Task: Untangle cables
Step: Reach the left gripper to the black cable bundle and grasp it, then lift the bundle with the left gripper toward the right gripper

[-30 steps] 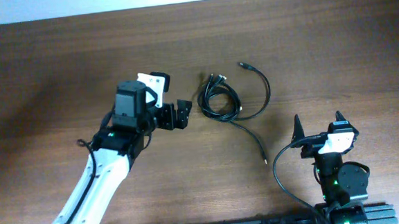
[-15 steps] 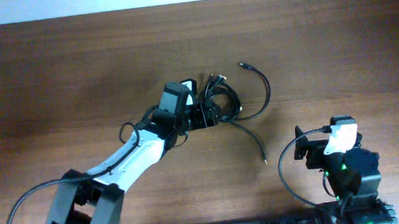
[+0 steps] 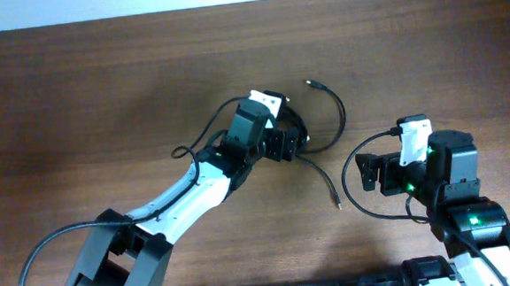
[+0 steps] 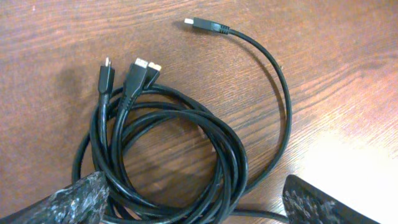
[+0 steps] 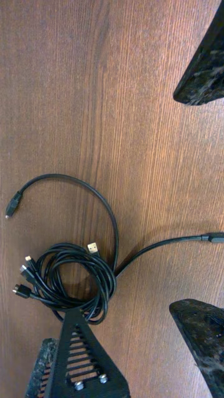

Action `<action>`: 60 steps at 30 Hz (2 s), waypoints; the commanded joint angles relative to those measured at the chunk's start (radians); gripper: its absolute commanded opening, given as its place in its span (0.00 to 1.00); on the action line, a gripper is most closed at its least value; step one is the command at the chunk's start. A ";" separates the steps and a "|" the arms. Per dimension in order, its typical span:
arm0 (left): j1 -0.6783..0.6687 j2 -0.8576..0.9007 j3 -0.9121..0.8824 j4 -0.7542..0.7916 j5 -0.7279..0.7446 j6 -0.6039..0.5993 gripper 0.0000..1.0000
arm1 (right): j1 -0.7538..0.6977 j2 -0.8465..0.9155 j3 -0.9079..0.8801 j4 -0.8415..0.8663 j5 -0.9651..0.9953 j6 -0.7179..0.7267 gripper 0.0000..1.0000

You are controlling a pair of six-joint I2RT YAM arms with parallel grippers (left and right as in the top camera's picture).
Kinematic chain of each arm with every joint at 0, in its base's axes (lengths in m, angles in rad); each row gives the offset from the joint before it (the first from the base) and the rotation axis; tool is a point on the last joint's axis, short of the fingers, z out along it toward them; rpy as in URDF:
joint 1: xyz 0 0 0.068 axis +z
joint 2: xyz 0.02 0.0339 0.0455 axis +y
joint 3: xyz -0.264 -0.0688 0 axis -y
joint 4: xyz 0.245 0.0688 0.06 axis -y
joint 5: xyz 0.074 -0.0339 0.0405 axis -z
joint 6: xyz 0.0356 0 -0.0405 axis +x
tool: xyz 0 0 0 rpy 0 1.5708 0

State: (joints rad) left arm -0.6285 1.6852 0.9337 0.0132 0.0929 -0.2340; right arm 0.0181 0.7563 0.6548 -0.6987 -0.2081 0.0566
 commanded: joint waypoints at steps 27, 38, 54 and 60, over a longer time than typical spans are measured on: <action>-0.125 0.271 0.016 0.219 0.022 0.161 0.74 | -0.006 -0.001 0.023 -0.009 0.100 0.215 1.00; -0.087 0.051 0.017 0.166 0.063 0.144 0.00 | -0.006 -0.001 0.023 0.000 0.100 0.215 0.99; 0.252 -0.096 0.017 0.083 1.091 -0.086 0.00 | -0.006 0.113 0.023 0.094 -0.167 0.215 0.99; 0.252 -0.096 0.017 0.083 1.109 -0.082 0.00 | -0.006 0.181 0.023 0.139 -0.237 0.214 0.99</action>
State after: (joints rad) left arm -0.3828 1.6115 0.9401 0.0902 1.1580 -0.3347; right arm 0.0181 0.9272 0.6582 -0.5636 -0.4156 0.2665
